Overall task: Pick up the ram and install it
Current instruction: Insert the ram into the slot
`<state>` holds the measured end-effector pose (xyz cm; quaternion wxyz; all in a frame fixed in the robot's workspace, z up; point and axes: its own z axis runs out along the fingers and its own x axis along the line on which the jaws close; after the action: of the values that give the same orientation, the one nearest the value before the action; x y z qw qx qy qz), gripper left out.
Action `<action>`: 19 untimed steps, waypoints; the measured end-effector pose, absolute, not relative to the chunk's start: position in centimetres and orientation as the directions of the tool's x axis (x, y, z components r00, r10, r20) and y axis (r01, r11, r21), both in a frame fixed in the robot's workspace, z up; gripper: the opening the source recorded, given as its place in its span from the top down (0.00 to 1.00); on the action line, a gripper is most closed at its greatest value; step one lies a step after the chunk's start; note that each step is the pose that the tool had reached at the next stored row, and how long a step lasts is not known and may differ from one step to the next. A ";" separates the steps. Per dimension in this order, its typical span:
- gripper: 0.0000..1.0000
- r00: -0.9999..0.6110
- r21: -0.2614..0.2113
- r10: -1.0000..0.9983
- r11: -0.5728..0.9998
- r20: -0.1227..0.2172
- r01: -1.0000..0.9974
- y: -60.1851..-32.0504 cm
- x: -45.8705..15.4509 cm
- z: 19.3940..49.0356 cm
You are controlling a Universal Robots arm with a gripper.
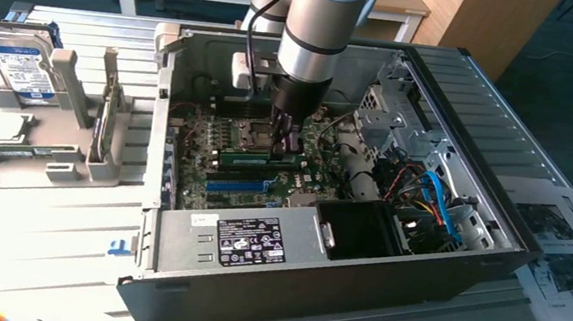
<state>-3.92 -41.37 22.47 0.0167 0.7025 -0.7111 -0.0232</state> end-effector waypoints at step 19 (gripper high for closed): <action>0.88 -0.013 0.056 -1.000 0.012 -0.009 -0.998 -41.4 -3.9 22.2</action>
<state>-3.92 -41.37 22.20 0.0166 0.7025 -0.7111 -0.0232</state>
